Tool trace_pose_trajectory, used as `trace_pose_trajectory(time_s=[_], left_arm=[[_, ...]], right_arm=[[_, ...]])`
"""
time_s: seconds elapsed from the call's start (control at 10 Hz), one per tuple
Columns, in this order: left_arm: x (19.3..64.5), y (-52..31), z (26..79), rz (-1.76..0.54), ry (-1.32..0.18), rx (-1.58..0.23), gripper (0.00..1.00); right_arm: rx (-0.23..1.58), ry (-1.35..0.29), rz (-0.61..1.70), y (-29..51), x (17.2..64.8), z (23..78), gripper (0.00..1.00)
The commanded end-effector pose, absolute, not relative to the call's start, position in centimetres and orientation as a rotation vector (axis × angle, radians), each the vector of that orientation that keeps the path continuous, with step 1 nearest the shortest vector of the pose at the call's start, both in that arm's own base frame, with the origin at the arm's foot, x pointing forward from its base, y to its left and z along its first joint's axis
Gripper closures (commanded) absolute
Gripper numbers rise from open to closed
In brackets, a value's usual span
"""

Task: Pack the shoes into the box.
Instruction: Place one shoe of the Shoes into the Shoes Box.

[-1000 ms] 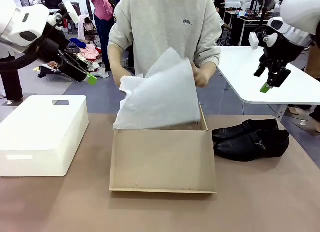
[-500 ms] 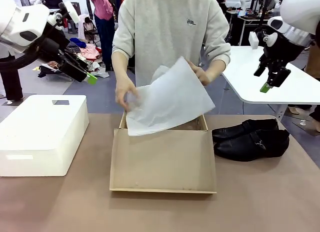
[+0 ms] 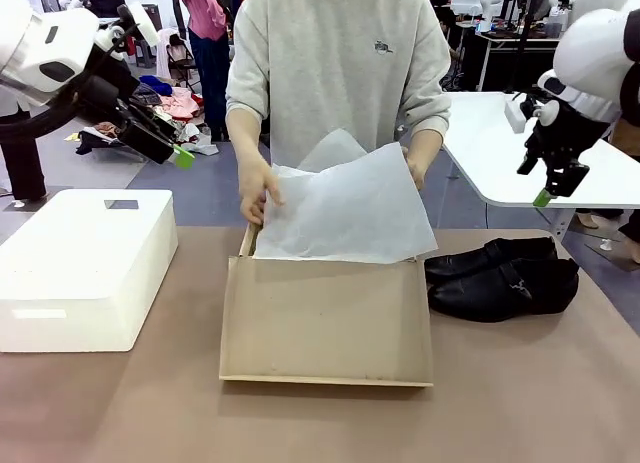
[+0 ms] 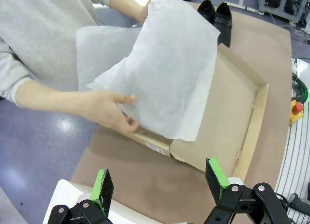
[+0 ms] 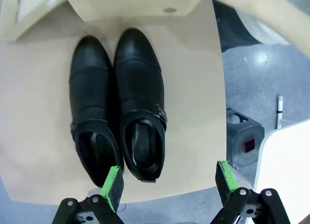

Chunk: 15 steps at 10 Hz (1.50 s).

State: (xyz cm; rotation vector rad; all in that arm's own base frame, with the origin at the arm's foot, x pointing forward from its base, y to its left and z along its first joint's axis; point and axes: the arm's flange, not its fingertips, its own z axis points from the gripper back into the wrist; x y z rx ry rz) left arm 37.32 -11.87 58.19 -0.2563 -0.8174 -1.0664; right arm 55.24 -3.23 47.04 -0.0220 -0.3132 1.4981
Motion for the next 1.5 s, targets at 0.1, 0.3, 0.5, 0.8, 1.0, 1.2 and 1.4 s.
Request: trace_pose_trajectory(time_s=[0.1, 0.3, 0.5, 0.8, 1.0, 1.2, 1.4], left_arm=[[37.5, -11.7, 58.1, -1.079, -0.823, -0.272, 0.0], [37.5, -11.7, 58.1, -1.079, -0.823, -0.272, 0.0], [37.5, -11.7, 58.1, -1.079, -0.823, -0.272, 0.0], [37.5, -11.7, 58.1, -1.079, -0.823, -0.272, 0.0], [37.5, -11.7, 58.1, -1.079, -0.823, -0.272, 0.0], [37.5, -11.7, 58.1, -1.079, -0.823, -0.272, 0.0], [37.5, -11.7, 58.1, -1.079, -0.823, -0.272, 0.0]], right_arm=[[-0.035, -0.319, 1.512, -4.7, 57.7, 45.2, 0.0], [-0.012, -0.306, 1.505, -5.2, 58.7, 43.5, 0.0], [0.001, -0.296, 1.496, -5.2, 59.4, 42.1, 0.0], [0.04, -0.292, 1.498, -5.2, 60.0, 39.9, 0.0], [0.059, -0.278, 1.497, -5.1, 60.5, 38.5, 0.0], [0.078, -0.268, 1.493, -4.8, 60.6, 37.2, 0.0], [0.097, -0.256, 1.483, -4.8, 60.7, 36.4, 0.0]])
